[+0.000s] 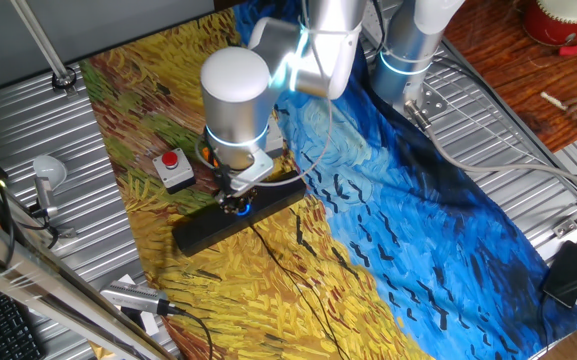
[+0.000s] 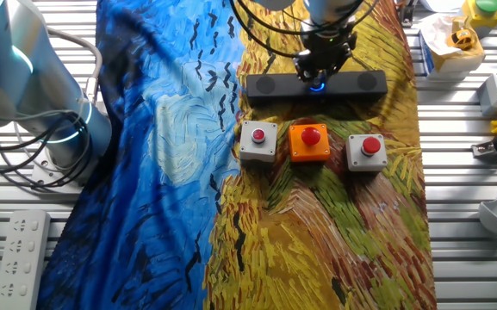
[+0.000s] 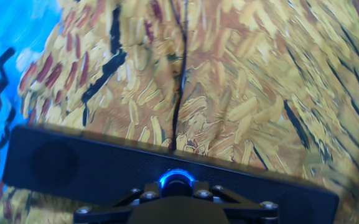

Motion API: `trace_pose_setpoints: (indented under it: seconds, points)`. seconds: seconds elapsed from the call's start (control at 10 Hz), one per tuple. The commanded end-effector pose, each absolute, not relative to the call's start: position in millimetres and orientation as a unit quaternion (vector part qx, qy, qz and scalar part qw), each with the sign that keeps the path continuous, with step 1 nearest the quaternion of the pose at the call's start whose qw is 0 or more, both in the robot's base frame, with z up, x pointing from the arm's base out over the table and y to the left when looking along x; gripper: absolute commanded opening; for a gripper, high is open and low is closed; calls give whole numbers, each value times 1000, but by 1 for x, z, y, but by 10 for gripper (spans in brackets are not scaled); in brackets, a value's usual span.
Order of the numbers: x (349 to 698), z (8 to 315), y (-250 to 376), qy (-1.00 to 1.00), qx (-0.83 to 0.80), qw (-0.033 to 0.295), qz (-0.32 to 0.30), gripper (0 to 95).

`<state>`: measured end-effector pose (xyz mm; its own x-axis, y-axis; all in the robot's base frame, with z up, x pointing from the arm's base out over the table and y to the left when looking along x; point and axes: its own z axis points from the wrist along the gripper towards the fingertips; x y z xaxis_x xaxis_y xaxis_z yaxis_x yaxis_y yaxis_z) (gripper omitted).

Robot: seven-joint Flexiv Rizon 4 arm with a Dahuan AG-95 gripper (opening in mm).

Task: Turn the knob to decrease the volume of the speaker

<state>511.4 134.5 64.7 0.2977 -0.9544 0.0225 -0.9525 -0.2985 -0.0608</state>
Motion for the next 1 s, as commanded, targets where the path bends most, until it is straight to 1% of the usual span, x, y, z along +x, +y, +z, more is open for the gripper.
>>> trace_pose_setpoints:
  seconds: [0.1,1.0]
  points:
    - [511,64,134,558,-829,21,-33,0]
    - [511,65,134,490,-870,26,-47,0]
